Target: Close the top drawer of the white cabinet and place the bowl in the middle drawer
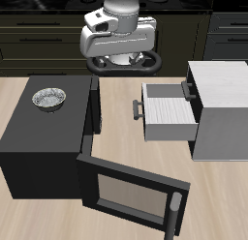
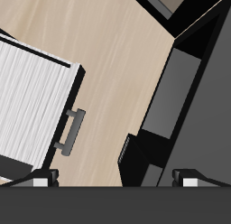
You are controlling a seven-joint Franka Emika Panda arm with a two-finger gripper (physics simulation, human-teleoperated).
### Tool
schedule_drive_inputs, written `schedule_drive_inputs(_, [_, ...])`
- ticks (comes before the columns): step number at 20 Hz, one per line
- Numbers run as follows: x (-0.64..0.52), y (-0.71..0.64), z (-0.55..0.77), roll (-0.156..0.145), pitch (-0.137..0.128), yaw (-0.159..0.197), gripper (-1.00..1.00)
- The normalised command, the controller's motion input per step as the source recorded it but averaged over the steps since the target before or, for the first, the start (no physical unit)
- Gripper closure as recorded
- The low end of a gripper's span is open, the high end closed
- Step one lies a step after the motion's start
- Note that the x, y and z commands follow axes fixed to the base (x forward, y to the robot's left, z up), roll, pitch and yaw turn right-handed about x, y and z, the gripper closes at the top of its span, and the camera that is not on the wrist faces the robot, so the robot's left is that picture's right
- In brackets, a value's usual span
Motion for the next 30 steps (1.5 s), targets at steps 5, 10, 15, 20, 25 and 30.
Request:
schedule_drive_inputs(5, [-0.11,-0.26,0.09,0.004,0.017,-0.032,-1.0])
schedule_drive_inputs(10, [-0.08,-0.43,0.21,0.025,0.047,-0.098,-1.0])
schedule_drive_inputs(15, [-0.02,-0.24,0.13,-0.024,-0.057,0.008,-1.0])
schedule_drive_inputs(20, [0.04,-0.31,0.11,-0.033,-0.009,-0.037,-1.0])
schedule_drive_inputs(25, [0.08,-0.49,0.21,-0.04,-0.024,-0.036,-1.0])
schedule_drive_inputs(30, [0.11,-0.38,0.14,-0.029,-0.015,-0.051,-1.0])
